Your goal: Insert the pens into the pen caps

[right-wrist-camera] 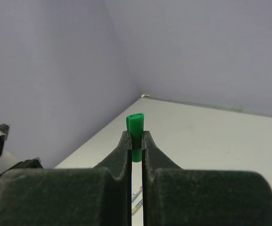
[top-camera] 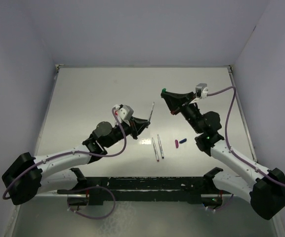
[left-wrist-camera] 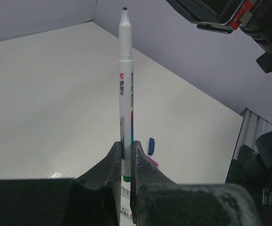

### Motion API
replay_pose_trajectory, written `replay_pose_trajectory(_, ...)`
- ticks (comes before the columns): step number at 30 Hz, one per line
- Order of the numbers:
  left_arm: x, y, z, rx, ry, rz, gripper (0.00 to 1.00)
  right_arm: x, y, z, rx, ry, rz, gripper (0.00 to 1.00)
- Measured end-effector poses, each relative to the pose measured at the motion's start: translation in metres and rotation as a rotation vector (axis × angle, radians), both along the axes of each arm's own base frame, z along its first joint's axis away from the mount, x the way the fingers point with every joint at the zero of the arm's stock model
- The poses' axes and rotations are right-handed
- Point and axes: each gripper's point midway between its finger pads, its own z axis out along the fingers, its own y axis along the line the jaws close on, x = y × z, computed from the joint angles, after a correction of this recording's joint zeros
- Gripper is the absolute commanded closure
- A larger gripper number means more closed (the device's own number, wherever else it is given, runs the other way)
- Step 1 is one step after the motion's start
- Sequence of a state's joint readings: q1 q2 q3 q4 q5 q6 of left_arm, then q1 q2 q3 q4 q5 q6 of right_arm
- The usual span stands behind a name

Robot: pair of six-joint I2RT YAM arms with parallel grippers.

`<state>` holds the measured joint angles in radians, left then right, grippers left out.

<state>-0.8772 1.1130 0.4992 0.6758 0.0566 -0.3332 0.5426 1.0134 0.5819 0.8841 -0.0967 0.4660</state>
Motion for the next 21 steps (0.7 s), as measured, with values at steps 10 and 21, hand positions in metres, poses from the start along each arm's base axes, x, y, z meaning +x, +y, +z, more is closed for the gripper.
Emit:
replay_pose_trajectory(10, -0.005, -0.008, -0.001, -0.019, 0.025, -0.044, 1.00, -0.017, 0.012, 0.020, 0.064, -0.060, 0.112, 1.00)
replay_pose_trajectory(21, -0.004, -0.011, 0.008, -0.044, 0.013, -0.052, 1.00, -0.021, 0.026, -0.004, 0.083, -0.002, 0.201, 1.00)
